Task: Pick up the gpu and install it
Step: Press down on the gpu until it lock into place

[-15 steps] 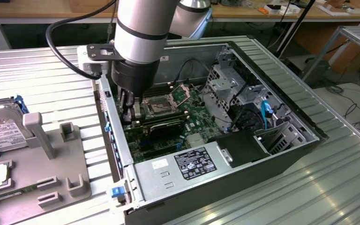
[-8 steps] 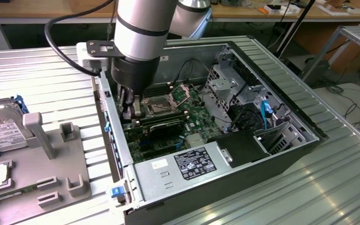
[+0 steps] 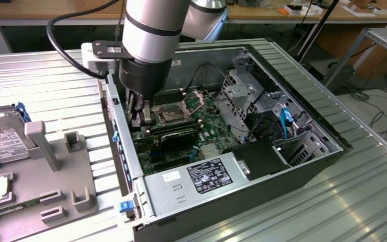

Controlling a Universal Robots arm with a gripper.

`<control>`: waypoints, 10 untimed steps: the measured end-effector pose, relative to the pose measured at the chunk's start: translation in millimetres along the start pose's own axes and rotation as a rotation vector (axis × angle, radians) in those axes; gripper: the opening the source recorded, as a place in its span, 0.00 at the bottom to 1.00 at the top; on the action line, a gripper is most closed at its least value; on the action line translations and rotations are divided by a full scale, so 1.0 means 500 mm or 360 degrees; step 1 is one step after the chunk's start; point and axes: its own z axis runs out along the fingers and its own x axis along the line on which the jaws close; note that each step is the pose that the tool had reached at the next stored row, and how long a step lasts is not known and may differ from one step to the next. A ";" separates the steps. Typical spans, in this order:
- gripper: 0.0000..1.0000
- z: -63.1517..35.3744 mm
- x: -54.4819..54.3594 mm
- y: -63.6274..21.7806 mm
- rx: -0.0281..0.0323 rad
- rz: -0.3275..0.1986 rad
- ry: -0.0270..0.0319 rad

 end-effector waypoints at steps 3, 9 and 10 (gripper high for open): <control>0.11 0.000 0.001 0.002 -0.00005 0.0001 0.00006; 0.11 0.005 0.002 0.009 -0.00005 0.0004 0.00009; 0.11 0.005 0.002 0.009 -0.00004 0.0004 0.00023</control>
